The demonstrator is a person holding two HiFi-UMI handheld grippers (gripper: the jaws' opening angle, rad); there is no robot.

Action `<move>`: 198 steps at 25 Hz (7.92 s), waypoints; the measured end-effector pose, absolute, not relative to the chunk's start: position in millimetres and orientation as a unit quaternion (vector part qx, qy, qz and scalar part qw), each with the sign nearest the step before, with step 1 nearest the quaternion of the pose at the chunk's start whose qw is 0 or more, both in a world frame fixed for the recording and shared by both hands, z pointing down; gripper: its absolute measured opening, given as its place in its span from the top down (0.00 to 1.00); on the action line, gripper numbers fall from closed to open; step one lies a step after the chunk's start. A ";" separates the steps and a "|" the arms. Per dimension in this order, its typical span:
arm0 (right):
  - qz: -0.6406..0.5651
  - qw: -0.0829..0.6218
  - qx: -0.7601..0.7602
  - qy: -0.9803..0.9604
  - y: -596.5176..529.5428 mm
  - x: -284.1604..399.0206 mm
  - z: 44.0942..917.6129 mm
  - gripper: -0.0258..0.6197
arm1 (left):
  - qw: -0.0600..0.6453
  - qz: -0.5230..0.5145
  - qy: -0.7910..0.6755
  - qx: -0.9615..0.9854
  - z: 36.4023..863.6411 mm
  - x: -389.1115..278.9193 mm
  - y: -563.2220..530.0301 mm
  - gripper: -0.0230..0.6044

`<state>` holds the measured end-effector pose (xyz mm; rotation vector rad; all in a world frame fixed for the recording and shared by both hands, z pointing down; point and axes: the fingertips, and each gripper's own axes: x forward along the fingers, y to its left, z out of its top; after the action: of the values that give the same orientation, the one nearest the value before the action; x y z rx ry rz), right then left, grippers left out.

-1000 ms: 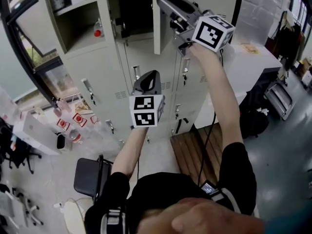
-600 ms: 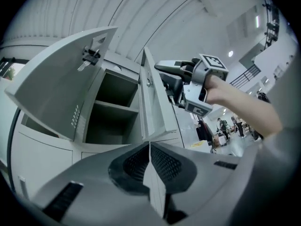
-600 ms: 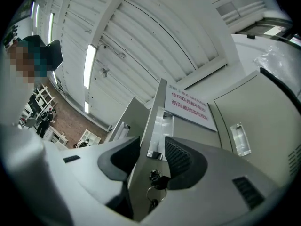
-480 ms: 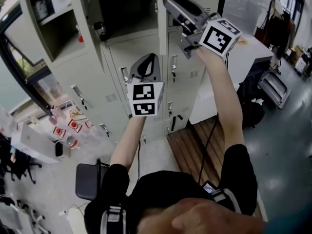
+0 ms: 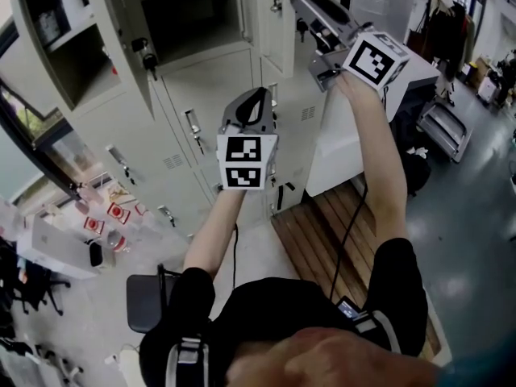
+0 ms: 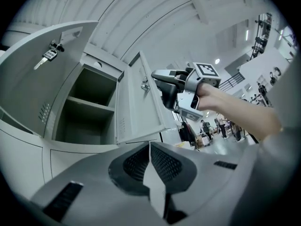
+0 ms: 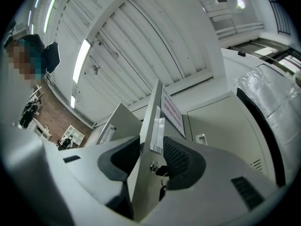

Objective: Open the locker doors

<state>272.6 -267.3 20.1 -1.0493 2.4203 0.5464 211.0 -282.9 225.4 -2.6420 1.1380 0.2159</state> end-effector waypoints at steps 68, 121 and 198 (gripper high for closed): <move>0.089 -0.068 -0.473 0.874 -365.5 45.7 502.6 0.93 | -0.028 -0.028 0.592 -0.805 481.4 -36.1 -326.8 0.95; 0.060 -0.128 -0.514 0.846 -485.9 21.0 524.9 0.85 | -0.057 -0.025 0.599 -0.798 494.6 -72.5 -351.8 0.95; -0.116 0.148 -0.446 0.875 -476.8 47.0 489.9 0.73 | -0.092 -0.021 0.590 -0.802 515.3 -66.6 -339.0 0.95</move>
<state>47.0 -476.8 489.9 -1.2813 2.5167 -0.3327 -66.6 -339.0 515.3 -2.6776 1.9717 -0.0713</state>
